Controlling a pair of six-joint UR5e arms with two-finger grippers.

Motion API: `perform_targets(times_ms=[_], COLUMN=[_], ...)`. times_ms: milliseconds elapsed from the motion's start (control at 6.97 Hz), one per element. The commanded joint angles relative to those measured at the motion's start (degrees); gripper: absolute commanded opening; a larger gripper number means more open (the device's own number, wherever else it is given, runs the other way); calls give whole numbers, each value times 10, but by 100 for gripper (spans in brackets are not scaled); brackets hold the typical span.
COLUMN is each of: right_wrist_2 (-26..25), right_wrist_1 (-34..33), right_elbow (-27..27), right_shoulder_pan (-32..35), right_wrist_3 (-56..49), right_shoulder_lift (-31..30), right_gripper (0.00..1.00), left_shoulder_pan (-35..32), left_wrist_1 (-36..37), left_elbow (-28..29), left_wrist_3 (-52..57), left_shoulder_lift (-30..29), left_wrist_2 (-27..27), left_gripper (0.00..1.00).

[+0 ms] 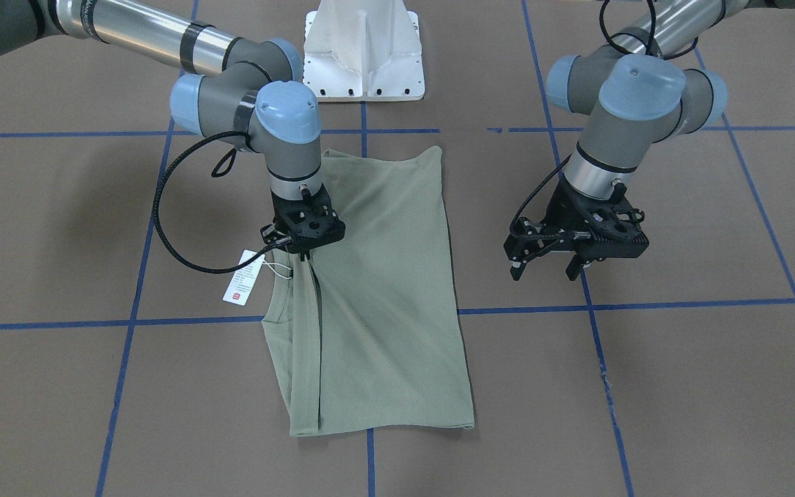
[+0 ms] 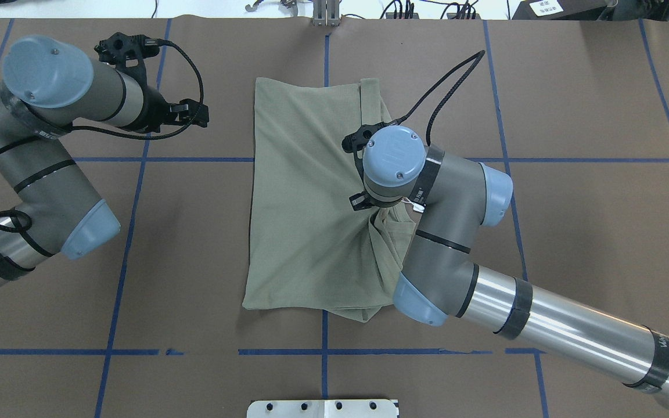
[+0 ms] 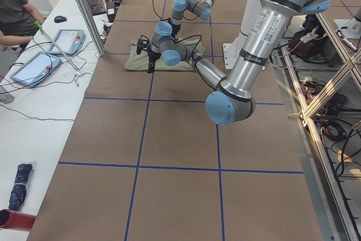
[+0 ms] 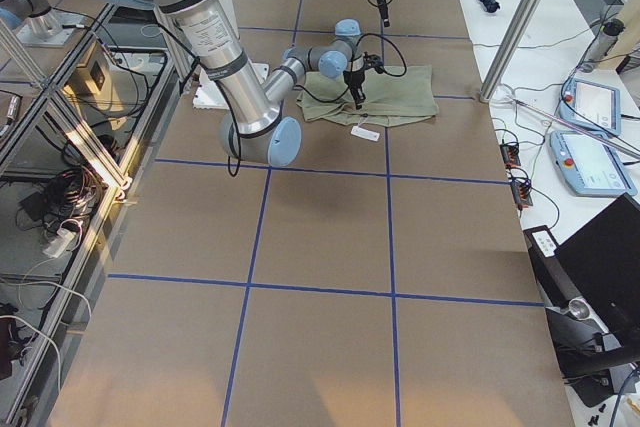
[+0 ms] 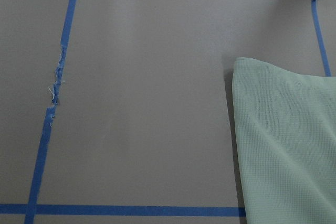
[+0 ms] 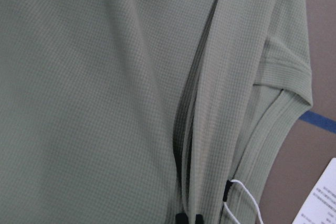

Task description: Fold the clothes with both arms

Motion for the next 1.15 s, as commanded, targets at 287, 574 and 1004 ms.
perform_targets(times_ms=[287,574,1004], right_wrist_2=[-2,-2,-2], right_wrist_1=[-5,-5,-5], right_elbow=[16,16,14], right_shoulder_pan=[1,1,1], right_wrist_3=[0,0,0], right_shoulder_lift=[-17,-15,-16], right_gripper=[22,47,32], left_shoulder_pan=[0,0,0], left_wrist_1=[0,0,0], left_elbow=[-1,0,1], left_wrist_3=[-1,-1,-2], left_shoulder_lift=[0,0,0], left_wrist_2=[0,0,0], left_gripper=[100,100,100])
